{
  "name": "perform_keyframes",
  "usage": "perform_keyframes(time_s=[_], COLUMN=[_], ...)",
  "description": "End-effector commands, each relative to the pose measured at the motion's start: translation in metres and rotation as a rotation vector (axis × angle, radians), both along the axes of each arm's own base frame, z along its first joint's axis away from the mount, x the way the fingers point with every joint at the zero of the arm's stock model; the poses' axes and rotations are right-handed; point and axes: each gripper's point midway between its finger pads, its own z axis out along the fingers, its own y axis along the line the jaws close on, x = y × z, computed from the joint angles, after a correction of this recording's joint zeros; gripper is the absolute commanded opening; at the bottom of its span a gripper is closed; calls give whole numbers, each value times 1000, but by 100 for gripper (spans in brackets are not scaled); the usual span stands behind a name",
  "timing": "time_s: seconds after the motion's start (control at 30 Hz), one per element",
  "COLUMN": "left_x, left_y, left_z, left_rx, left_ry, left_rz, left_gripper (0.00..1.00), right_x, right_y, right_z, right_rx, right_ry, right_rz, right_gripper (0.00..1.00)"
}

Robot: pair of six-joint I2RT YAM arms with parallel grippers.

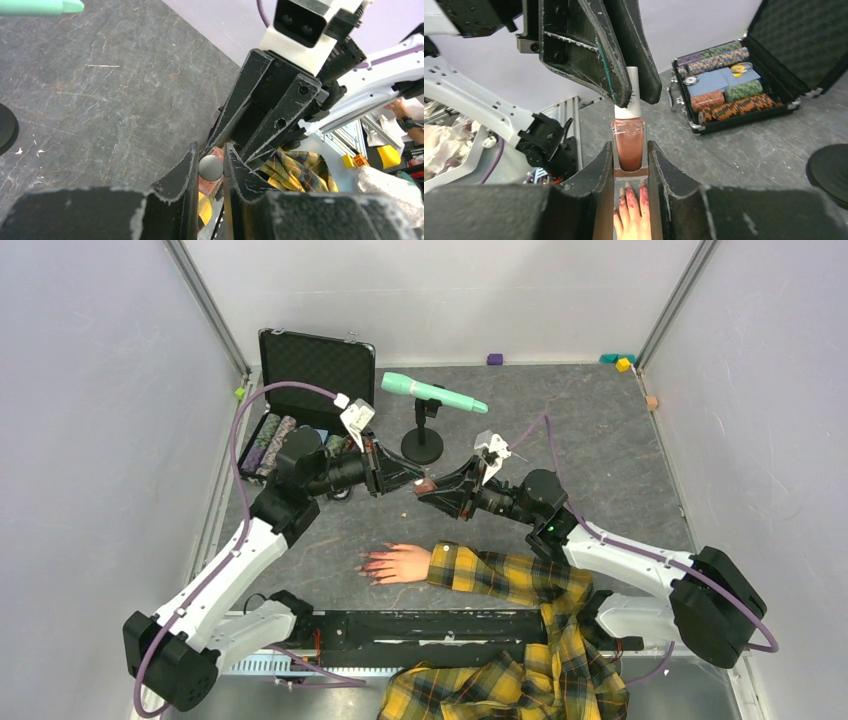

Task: Paint the nails
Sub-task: Unscrew the nail polish bottle.

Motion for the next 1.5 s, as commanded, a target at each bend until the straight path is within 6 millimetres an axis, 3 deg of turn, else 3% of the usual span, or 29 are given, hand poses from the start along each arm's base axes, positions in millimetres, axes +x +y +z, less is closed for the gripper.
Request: perform_keyframes(time_s=[0.0,0.27,0.73,1.03,1.27,1.33,1.4,1.47], left_x=[1,15,28,29,29,28,28,29], left_y=[-3,-8,-9,-11,-9,-9,-8,-4], left_z=[5,-31,-70,-75,-72,-68,-64,-58], left_rx=[-1,51,127,135,142,139,139,144], left_ry=[46,222,383,410,396,385,362,321], left_rz=[7,51,112,108,114,107,106,127], left_gripper=[2,2,2,2,2,8,30,59], right_x=[42,67,67,56,55,54,55,55], right_y=[-19,-34,-36,-15,-21,-22,-24,-29], right_z=[7,-12,-20,-17,-18,-18,-19,-18], right_rx=[13,-33,-148,-147,-139,-140,-144,-153], right_ry=[14,86,83,55,57,52,45,35], right_rz=[-252,-480,-832,-834,-851,-849,-856,-872], right_gripper=[0,0,0,0,0,0,0,0])
